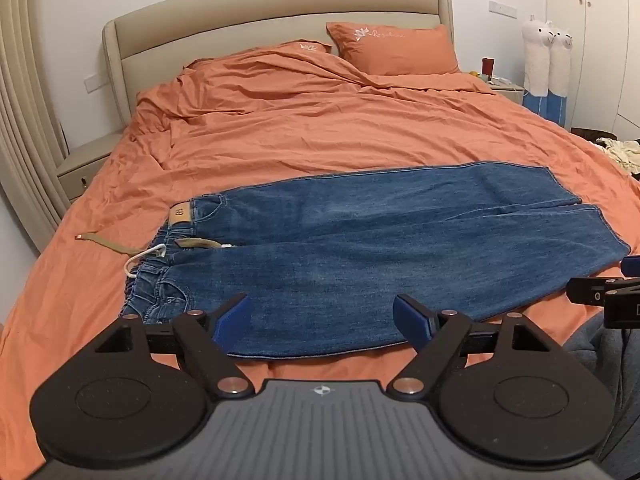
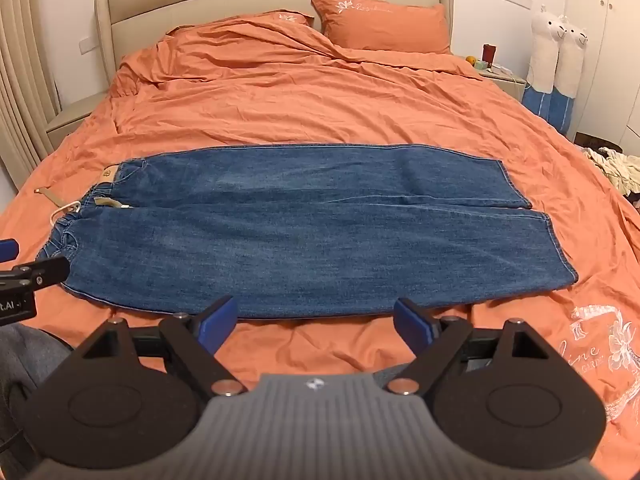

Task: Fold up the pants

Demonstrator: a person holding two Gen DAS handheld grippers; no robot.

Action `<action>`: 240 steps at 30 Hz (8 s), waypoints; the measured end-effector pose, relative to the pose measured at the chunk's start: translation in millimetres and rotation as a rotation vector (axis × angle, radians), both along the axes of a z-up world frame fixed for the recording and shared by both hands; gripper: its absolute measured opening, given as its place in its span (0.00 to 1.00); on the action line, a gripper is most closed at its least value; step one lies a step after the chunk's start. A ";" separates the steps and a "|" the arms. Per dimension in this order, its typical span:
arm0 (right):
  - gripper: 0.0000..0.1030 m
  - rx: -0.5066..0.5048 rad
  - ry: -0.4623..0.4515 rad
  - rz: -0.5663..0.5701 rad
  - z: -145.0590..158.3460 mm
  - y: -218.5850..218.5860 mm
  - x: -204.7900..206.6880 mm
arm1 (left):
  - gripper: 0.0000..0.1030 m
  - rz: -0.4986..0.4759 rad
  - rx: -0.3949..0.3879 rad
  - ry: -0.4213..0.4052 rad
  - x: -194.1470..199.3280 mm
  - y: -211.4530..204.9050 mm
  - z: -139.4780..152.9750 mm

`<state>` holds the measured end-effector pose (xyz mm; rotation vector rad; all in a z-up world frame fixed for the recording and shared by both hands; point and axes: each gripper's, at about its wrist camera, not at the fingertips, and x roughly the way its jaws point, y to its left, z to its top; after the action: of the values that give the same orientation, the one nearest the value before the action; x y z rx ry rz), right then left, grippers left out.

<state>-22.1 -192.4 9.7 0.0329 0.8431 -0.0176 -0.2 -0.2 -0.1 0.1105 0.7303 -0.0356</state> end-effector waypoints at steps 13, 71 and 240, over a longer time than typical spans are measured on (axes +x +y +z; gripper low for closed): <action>0.79 -0.001 0.005 0.006 2.1 0.8 0.0 | 0.92 -0.003 0.001 0.008 4.1 1.8 -4.0; 0.79 0.008 0.008 0.022 -1.0 5.0 -1.1 | 0.92 0.006 -0.001 0.002 -0.3 7.0 0.7; 0.00 -0.829 -0.142 0.259 -61.2 -288.6 207.3 | 0.04 -0.128 0.413 -0.018 228.7 69.9 -10.2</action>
<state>185.3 -481.1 -51.5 -0.8437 0.6422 -0.1188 228.5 69.7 -10.2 0.5512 0.7038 -0.0060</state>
